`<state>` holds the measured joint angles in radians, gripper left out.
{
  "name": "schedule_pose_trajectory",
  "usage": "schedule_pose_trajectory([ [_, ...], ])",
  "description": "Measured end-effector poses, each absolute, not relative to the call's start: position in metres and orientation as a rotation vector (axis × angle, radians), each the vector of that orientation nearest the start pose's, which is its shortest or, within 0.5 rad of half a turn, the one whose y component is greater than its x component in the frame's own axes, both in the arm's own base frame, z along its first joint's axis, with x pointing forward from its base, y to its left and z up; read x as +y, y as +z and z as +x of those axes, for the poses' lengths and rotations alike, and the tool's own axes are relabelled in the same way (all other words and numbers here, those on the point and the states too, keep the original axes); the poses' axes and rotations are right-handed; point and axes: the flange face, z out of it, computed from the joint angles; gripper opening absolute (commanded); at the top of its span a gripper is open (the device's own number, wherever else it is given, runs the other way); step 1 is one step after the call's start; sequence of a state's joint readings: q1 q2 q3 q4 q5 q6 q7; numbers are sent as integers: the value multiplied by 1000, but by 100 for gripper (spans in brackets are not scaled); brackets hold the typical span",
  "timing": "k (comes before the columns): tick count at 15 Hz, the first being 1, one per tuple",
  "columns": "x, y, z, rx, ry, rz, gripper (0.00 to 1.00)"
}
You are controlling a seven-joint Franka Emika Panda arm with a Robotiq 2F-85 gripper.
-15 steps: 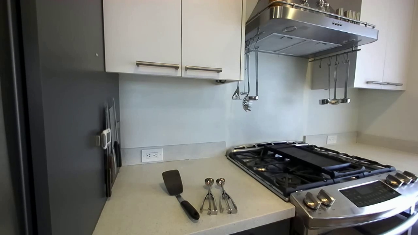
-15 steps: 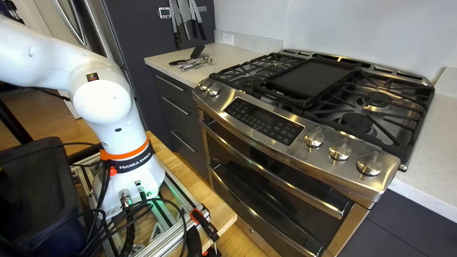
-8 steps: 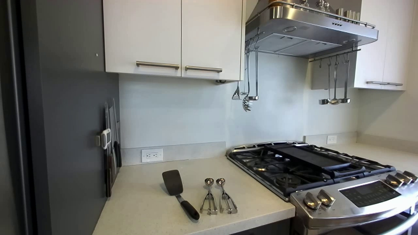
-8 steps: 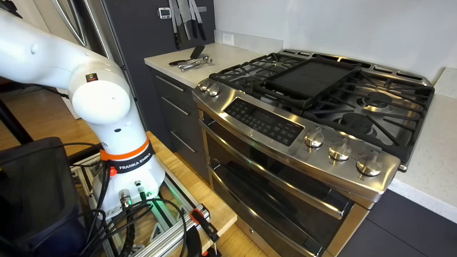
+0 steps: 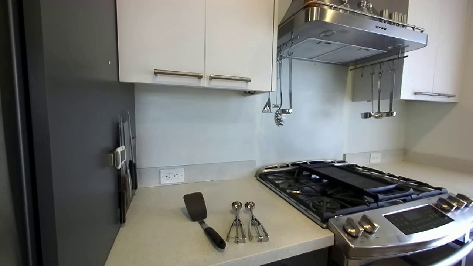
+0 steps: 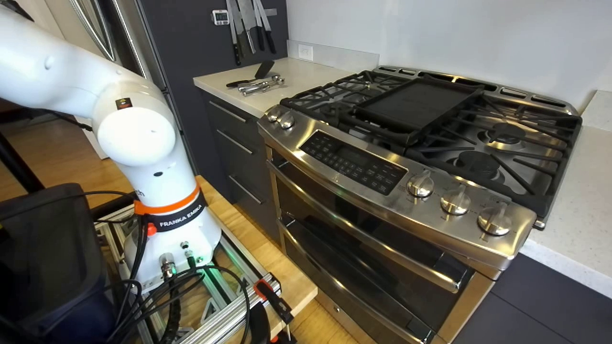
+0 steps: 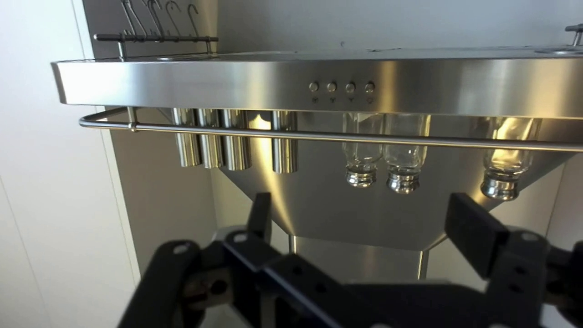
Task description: Turn on the lights above the stove
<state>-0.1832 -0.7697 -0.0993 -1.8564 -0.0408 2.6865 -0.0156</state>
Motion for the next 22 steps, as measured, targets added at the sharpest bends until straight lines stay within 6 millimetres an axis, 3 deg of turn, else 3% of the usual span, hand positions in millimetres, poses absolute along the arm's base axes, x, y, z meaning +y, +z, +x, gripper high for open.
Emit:
schedule_pose_trajectory([
  [5,-87,954,280,258,-2367,-2310,31],
  [9,-90,950,309,254,-2338,-2350,1],
  [17,-108,948,336,285,-2341,-2434,0],
  [22,-105,946,348,247,-2330,-2450,0],
])
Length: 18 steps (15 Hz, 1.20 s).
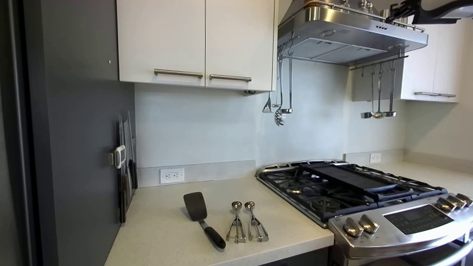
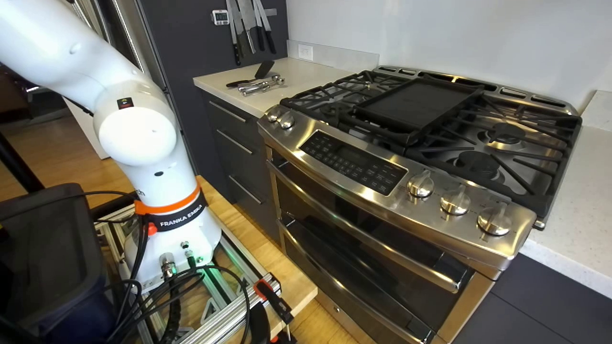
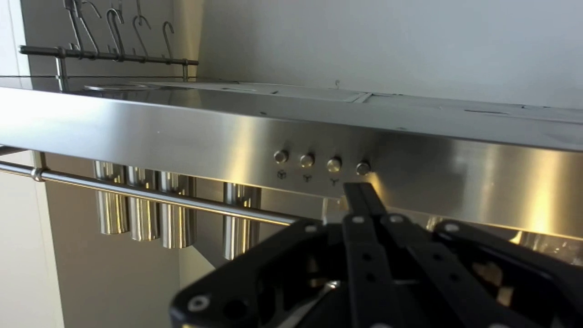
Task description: Turn on the lights above the stove
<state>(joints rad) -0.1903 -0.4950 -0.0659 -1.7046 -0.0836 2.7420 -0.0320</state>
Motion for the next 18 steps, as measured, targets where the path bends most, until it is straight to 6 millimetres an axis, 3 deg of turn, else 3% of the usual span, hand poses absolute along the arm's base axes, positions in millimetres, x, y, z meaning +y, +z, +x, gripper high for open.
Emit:
schedule_pose_trajectory([
  [18,-107,942,371,168,-2307,-2474,0],
])
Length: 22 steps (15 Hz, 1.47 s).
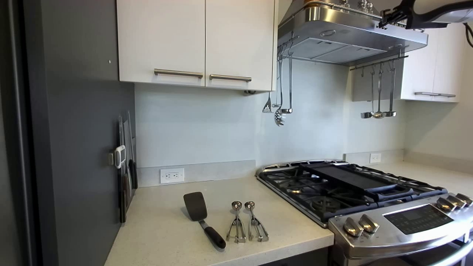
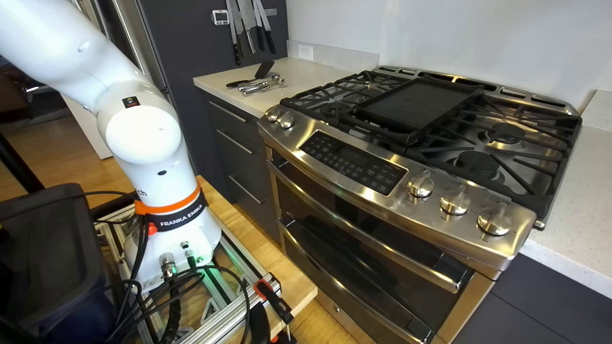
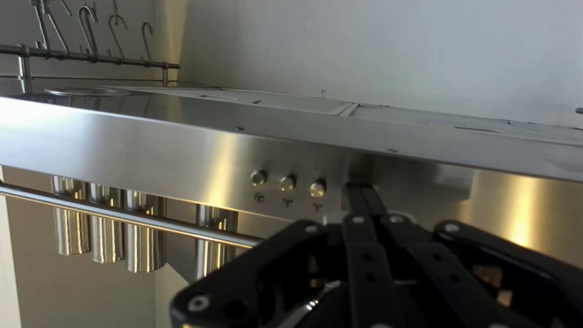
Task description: Turn on the lights above the stove
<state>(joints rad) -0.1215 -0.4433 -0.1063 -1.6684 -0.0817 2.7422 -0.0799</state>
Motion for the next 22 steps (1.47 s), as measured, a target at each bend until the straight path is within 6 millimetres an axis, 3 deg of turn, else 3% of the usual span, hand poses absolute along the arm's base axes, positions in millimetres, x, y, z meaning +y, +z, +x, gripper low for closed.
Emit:
schedule_pose_trajectory([
  [22,-121,942,380,-18,-2309,-2454,0],
])
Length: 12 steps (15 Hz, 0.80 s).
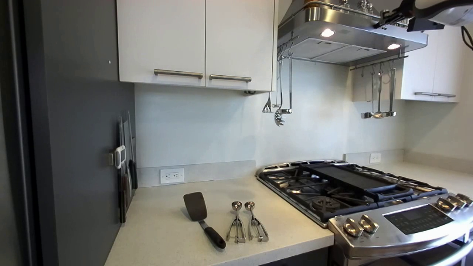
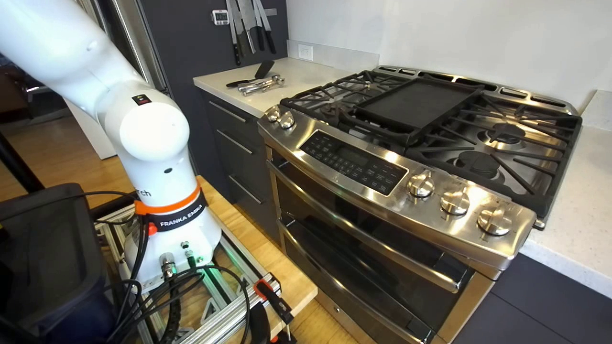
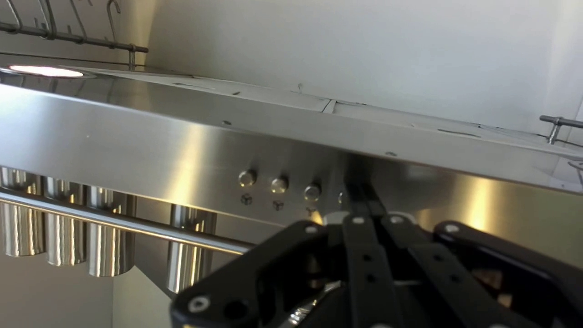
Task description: Turn on the lights above the stove
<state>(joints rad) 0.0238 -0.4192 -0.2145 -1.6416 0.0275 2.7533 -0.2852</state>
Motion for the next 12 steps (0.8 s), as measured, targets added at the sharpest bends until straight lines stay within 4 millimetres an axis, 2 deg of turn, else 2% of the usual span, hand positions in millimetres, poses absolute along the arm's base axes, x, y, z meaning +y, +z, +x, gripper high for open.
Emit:
schedule_pose_trajectory([
  [3,-120,948,369,-36,-2313,-2442,0],
  [6,-118,959,343,-45,-2291,-2442,0],
  [9,-120,961,316,-49,-2187,-2508,0],
  [12,-122,957,299,-53,-2082,-2571,0],
])
